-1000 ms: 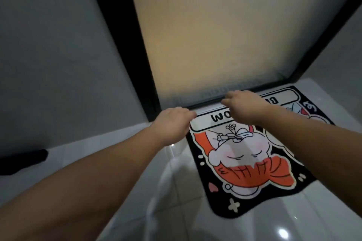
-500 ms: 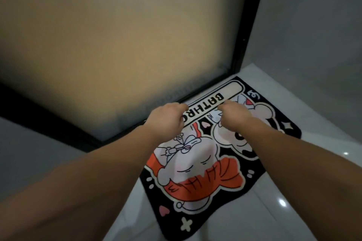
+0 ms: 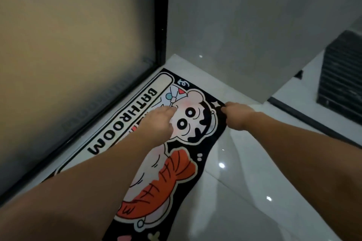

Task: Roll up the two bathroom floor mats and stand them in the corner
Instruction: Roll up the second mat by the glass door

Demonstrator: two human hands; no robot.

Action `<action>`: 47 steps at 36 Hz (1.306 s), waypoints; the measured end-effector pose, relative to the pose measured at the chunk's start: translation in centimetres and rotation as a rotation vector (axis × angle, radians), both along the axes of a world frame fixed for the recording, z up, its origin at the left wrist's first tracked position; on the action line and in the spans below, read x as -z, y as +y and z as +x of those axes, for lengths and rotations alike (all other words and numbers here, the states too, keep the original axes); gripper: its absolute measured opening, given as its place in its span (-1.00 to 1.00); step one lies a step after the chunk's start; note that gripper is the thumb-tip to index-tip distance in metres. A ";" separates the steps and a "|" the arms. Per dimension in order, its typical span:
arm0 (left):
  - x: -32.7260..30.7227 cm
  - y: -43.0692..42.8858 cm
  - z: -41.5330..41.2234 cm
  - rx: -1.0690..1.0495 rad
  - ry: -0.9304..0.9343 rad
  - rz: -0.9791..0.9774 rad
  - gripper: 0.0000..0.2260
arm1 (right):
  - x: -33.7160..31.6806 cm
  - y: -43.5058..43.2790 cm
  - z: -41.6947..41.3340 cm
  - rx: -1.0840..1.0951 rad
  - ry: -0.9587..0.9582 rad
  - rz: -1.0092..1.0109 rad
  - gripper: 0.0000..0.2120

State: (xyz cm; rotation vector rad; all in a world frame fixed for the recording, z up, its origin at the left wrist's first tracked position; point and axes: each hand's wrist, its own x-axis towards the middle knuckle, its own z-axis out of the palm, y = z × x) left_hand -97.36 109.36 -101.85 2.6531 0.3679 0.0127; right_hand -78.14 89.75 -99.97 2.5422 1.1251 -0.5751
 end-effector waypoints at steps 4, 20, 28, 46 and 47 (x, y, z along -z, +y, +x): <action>0.4 0.2 0.4 0.007 0.023 0.027 -0.42 | 2.4 0.5 1.3 0.082 0.032 0.011 -0.52; 1.1 -0.1 -1.2 -0.110 0.061 0.032 -0.41 | 10.4 5.5 6.6 0.208 0.072 0.075 -0.18; 2.1 -0.4 -0.8 -0.100 0.115 0.031 -0.40 | 11.9 3.7 7.1 0.279 0.038 0.279 -0.46; -2.8 1.4 -1.5 -0.120 -0.036 0.148 -0.42 | 3.0 4.7 3.3 -0.100 -0.234 0.441 -0.46; -3.3 1.7 -1.5 -0.124 -0.055 0.164 -0.42 | 1.6 4.7 3.0 -0.163 -0.263 0.460 -0.44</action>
